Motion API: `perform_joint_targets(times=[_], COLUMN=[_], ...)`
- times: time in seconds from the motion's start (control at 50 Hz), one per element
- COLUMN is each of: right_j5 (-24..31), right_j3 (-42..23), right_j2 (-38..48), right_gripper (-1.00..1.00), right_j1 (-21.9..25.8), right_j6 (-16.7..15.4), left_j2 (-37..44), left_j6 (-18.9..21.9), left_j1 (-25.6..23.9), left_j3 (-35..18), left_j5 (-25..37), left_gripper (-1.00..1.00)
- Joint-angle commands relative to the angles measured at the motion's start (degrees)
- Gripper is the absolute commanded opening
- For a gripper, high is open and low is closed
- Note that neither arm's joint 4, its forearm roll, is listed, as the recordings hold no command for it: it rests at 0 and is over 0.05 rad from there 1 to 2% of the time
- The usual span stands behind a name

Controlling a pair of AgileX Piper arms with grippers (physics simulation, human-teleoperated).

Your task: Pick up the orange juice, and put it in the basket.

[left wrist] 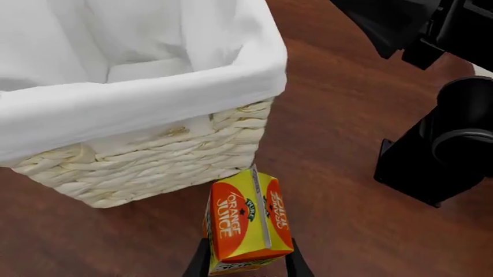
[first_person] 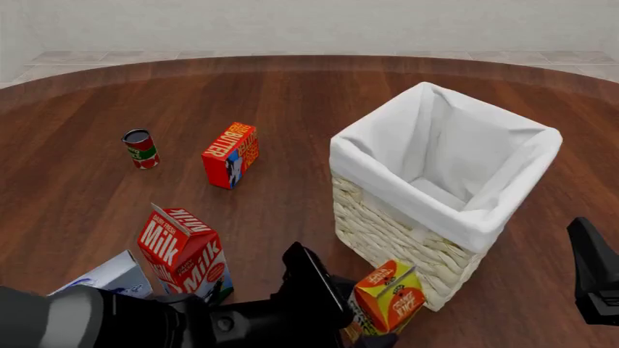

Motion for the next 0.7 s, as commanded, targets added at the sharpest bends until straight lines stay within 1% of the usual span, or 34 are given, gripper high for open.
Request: perform_joint_targets(times=[0.02, 0.06, 0.22, 0.24, 0.28, 0.3, 0.32, 0.34, 0.4, 0.48, 0.52, 0.6, 0.7], right_j5=[-0.08, -0.35, 0.48, -0.03, 0.05, 0.05, 0.43, 0.43, 0.13, 0.25, 0.1, 0.81, 0.49], right_j3=[0.03, 0.46, -0.52, 0.15, -0.05, -0.06, -0.44, -0.44, -0.15, -0.41, -0.29, -1.02, -0.73], right_j2=[0.08, -0.07, 0.04, -0.07, 0.07, 0.07, 0.05, 0.05, 0.07, 0.05, 0.05, 0.01, 0.01], right_gripper=[1.0, 1.0, 1.0, 1.0, 1.0, 1.0, 1.0, 1.0, 1.0, 1.0, 1.0, 1.0, 1.0], right_j1=[-0.05, -0.09, -0.26, -0.28, -0.28, -0.28, -0.33, -0.37, -0.36, -0.35, -0.37, -0.43, -0.46], right_j6=[-0.06, -0.06, -0.09, -0.06, -0.06, -0.06, -0.04, 0.0, -0.04, -0.07, -0.09, -0.05, 0.0], left_j2=[-3.08, -3.82, -6.79, -7.49, -9.73, -9.76, -11.86, -13.07, -14.59, -19.75, -20.82, -24.71, -28.19], left_j6=[5.03, 6.89, 4.9, 3.11, 2.6, 2.6, 2.19, 2.26, 2.66, 2.27, 2.71, 2.04, 2.09], left_j1=[-1.29, -0.95, -2.09, -2.15, -2.86, -2.86, -2.61, -2.83, -2.74, -2.77, -2.59, -2.42, -2.03], left_j3=[0.93, 1.72, 0.69, 0.32, -0.46, -0.46, -0.65, -0.9, -0.84, -1.9, -1.93, -2.65, -2.8], left_j5=[-0.43, -0.89, 2.4, 3.56, 5.93, 5.96, 7.73, 8.95, 10.06, 15.41, 16.25, 20.2, 23.39], left_gripper=[-1.0, -1.0, -1.0, -1.0, -1.0, -1.0, -1.0, -1.0, -1.0, -1.0, -1.0, -1.0, -1.0])
